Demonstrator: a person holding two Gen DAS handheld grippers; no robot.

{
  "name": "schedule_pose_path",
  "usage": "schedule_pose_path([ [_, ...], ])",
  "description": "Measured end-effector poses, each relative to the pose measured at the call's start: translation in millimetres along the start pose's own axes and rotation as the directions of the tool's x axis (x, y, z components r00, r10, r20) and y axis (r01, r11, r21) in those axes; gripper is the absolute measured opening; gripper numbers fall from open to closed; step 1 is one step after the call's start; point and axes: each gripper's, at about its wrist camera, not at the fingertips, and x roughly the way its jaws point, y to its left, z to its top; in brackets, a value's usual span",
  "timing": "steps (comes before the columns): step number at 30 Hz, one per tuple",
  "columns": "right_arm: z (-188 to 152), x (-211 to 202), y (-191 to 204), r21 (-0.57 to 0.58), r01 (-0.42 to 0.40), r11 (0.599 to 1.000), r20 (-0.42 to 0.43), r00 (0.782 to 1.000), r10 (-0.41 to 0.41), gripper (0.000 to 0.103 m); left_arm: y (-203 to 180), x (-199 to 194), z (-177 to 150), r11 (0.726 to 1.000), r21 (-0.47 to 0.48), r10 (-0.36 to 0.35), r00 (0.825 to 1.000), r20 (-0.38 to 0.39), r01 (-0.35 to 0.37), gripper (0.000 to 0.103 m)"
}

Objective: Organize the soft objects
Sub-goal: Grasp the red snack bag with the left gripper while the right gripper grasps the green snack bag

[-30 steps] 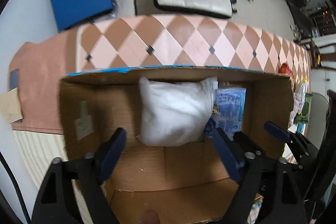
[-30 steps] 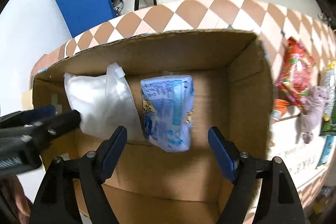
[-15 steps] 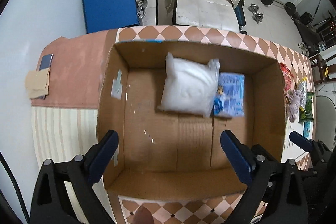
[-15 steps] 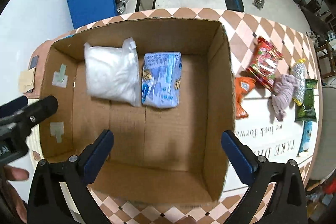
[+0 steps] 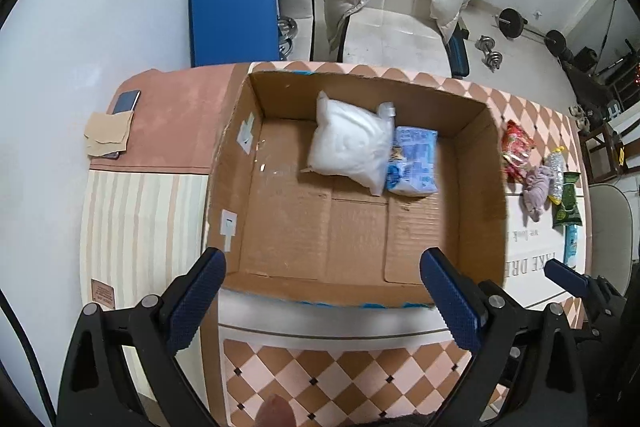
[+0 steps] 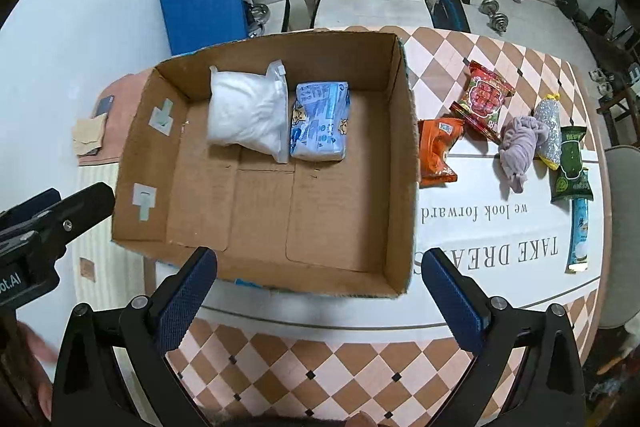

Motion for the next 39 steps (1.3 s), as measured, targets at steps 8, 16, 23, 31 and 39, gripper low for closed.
schedule_pose_path([
  [8, 11.9, -43.4, -116.8, 0.158, -0.017, 0.987, 0.055, 0.998, 0.008, 0.103, -103.2, -28.1, 27.2, 0.989, 0.142, 0.039, 0.996, 0.083, -0.05, 0.1],
  [16, 29.7, -41.5, -303.2, 0.379, 0.073, 0.922, 0.053, 0.993, -0.101, 0.091, -254.1, 41.0, 85.7, 0.928, 0.37, 0.042, 0.999, 0.009, -0.042, 0.087],
  [23, 68.1, 22.2, -387.9, 0.373, 0.146, 0.916, -0.069, 0.989, -0.13, 0.072, -341.2, 154.1, 125.0, 0.882, 0.471, 0.107, 0.979, -0.171, -0.014, 0.076],
  [31, 83.0, 91.1, -395.1, 0.267, 0.228, 0.936, -0.186, 0.965, -0.183, 0.059, -378.9, 243.7, 128.3, 0.844, 0.536, 0.192, 0.934, -0.301, -0.001, 0.076],
  [39, 90.7, 129.6, -388.8, 0.194, 0.269, 0.943, -0.261, 0.941, -0.215, 0.042, -386.6, 272.0, 133.4, 0.871, 0.485, 0.137, 0.906, -0.401, 0.083, 0.055],
])
